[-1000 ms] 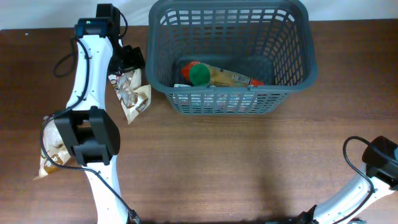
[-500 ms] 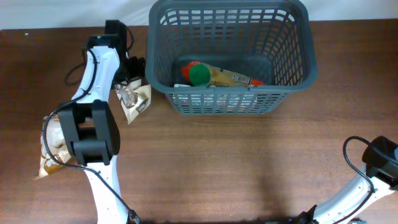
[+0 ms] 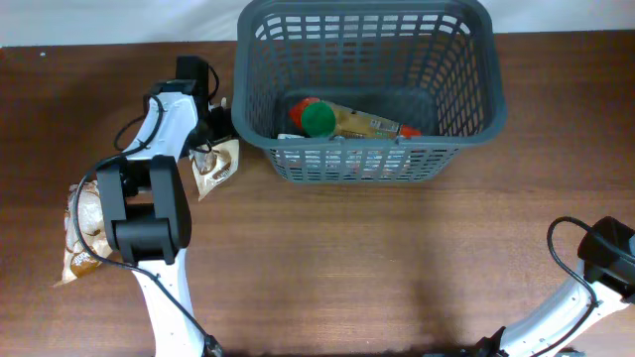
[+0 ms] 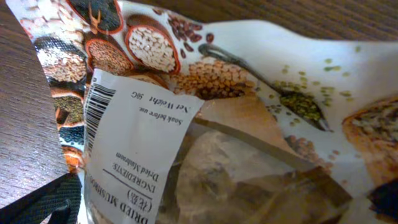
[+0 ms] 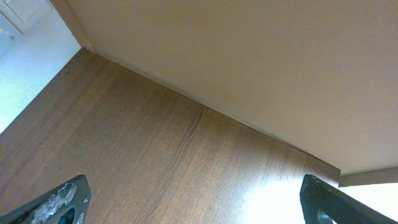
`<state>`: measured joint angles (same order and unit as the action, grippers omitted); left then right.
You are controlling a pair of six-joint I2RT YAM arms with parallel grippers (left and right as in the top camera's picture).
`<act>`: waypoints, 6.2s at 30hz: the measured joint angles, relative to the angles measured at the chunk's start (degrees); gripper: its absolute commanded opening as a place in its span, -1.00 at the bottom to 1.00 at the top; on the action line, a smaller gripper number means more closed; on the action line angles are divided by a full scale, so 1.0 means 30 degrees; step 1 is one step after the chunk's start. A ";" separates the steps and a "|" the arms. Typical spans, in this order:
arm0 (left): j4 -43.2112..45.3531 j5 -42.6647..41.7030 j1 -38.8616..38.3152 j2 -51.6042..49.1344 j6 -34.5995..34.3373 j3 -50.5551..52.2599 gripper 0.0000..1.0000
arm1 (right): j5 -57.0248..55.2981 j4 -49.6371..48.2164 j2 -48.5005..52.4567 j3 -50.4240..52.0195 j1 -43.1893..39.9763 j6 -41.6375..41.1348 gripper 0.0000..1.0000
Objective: Pack container
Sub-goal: 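Lift the mushroom bag and lower it into the basket, then release the bag and withdraw the left gripper to the left, then lower the left gripper onto the second mushroom bag and grasp it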
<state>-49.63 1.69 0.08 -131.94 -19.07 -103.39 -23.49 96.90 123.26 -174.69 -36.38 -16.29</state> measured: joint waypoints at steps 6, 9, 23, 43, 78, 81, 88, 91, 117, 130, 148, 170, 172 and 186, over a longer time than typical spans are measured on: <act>0.0415 0.0226 0.0007 0.0182 0.0364 0.0459 -0.96 | 0.0000 0.0000 0.0000 0.0000 0.0000 0.0007 0.98; 0.0444 0.0066 0.0058 0.0350 0.0554 0.0525 -0.97 | 0.0000 0.0000 0.0000 0.0000 0.0000 0.0007 0.98; 0.0233 -0.2047 0.0095 0.0612 0.3657 0.0466 -0.97 | 0.0000 0.0000 0.0000 0.0000 0.0000 0.0000 0.97; -0.0138 -0.0379 0.1224 0.9224 0.3891 -0.6084 -0.96 | 0.0000 0.0000 0.0000 0.0000 0.0000 0.0015 0.98; 0.2208 -0.8859 -0.8874 0.4430 1.5096 -0.6965 -0.97 | 0.0000 0.0000 0.0000 0.0000 0.0000 0.0015 0.98; 0.2178 -0.8859 -0.9085 0.2980 1.5234 -0.6965 -0.41 | 0.0000 0.0000 0.0000 0.0000 0.0000 0.0007 0.98; 0.2200 -0.8859 -0.9143 0.1574 1.5293 -0.6965 0.99 | 0.0000 0.0000 0.0000 0.0000 0.0000 0.0007 0.98; 0.2288 -0.8859 -0.9143 0.1588 1.5271 -0.7009 0.99 | 0.0000 0.0000 0.0000 0.0000 0.0000 0.0007 0.98; -0.9989 0.5275 -0.5348 0.6280 0.8225 -1.7551 0.99 | 0.0000 0.0000 0.0000 0.0000 0.0000 0.0015 0.98; -1.5628 0.6215 -0.0029 0.6980 0.4612 -1.6677 0.99 | 0.0000 0.0000 0.0000 0.0000 0.0000 0.0000 0.98; -1.5642 0.5778 0.3191 0.7045 0.4306 -0.6033 0.99 | 0.0000 0.0000 0.0000 0.0000 0.0000 0.0015 0.98; -1.5300 0.4860 0.5333 1.2488 0.4248 -0.2098 0.98 | 0.0000 0.0000 0.0000 0.0000 0.0000 0.0015 0.98; -1.4826 0.4809 0.5697 1.3209 0.4262 -0.0459 0.99 | 0.0007 0.0000 0.0000 0.0000 0.0000 0.0007 0.98; -0.6768 0.2135 0.8823 1.6036 0.7424 0.9748 0.99 | 0.0000 0.0000 0.0000 0.0000 0.0000 -0.0007 0.98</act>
<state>-69.93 8.10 26.55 -83.83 3.20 -74.15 -23.49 96.90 123.26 -174.69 -36.38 -16.32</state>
